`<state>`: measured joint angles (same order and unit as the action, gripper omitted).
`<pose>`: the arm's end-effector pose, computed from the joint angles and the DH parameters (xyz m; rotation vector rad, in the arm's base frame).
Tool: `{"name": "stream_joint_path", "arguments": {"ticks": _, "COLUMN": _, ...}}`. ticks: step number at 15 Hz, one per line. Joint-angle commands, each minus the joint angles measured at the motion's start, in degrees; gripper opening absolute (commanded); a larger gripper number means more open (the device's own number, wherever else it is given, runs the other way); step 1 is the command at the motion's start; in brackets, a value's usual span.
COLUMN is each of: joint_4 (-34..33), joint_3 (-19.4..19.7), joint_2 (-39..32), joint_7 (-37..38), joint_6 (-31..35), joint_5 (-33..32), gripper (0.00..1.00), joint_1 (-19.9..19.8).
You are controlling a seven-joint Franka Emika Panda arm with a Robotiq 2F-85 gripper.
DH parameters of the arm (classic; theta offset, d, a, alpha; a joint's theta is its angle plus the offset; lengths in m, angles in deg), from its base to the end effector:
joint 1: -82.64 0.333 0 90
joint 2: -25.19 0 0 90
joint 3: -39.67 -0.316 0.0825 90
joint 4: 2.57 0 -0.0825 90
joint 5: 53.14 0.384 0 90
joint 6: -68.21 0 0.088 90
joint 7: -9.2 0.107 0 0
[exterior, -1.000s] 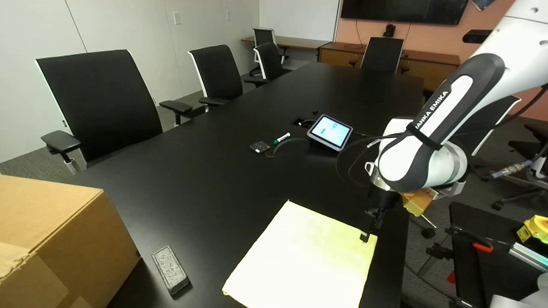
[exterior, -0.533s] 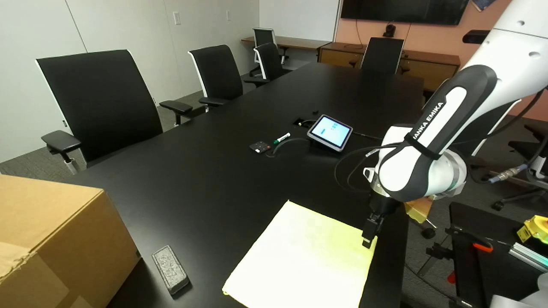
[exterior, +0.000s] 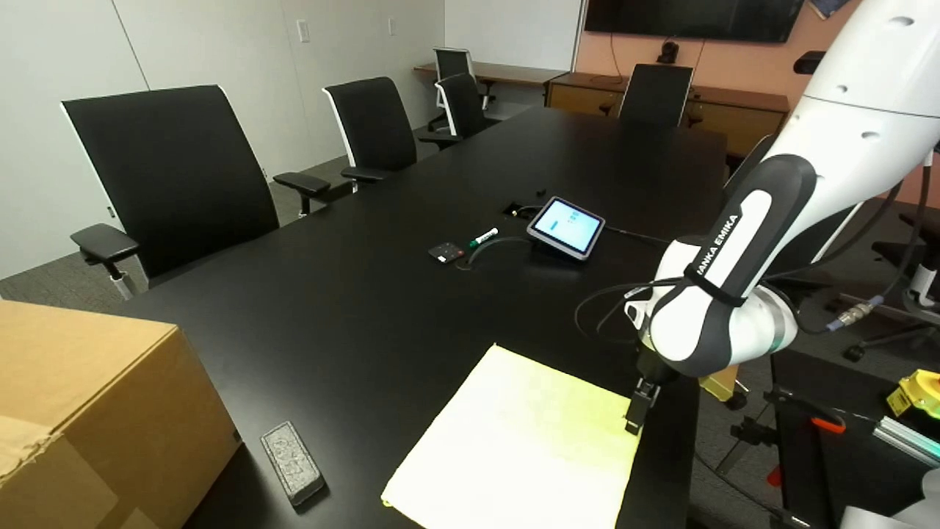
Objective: Fold the yellow towel once from bottom to top
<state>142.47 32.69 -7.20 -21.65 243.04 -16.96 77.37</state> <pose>0.4078 -0.0240 0.0631 -3.0219 0.1208 0.0465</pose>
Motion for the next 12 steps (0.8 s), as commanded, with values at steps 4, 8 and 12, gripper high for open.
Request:
{"name": "stream_joint_path", "arguments": {"ticks": 4, "joint_4": -1.5, "joint_3": -0.1, "joint_2": -2.1, "joint_7": -1.5, "joint_6": 5.2, "joint_5": -0.5, "gripper": 1.00, "joint_1": -0.2}}
{"name": "stream_joint_path", "arguments": {"ticks": 8, "joint_4": -1.8, "joint_3": 0.4, "joint_2": -1.7, "joint_7": -1.0, "joint_6": 4.7, "joint_5": -0.6, "gripper": 1.00, "joint_1": 0.7}}
{"name": "stream_joint_path", "arguments": {"ticks": 12, "joint_4": -1.8, "joint_3": 1.0, "joint_2": -1.7, "joint_7": -0.8, "joint_6": 3.9, "joint_5": -0.9, "gripper": 1.00, "joint_1": 1.7}}
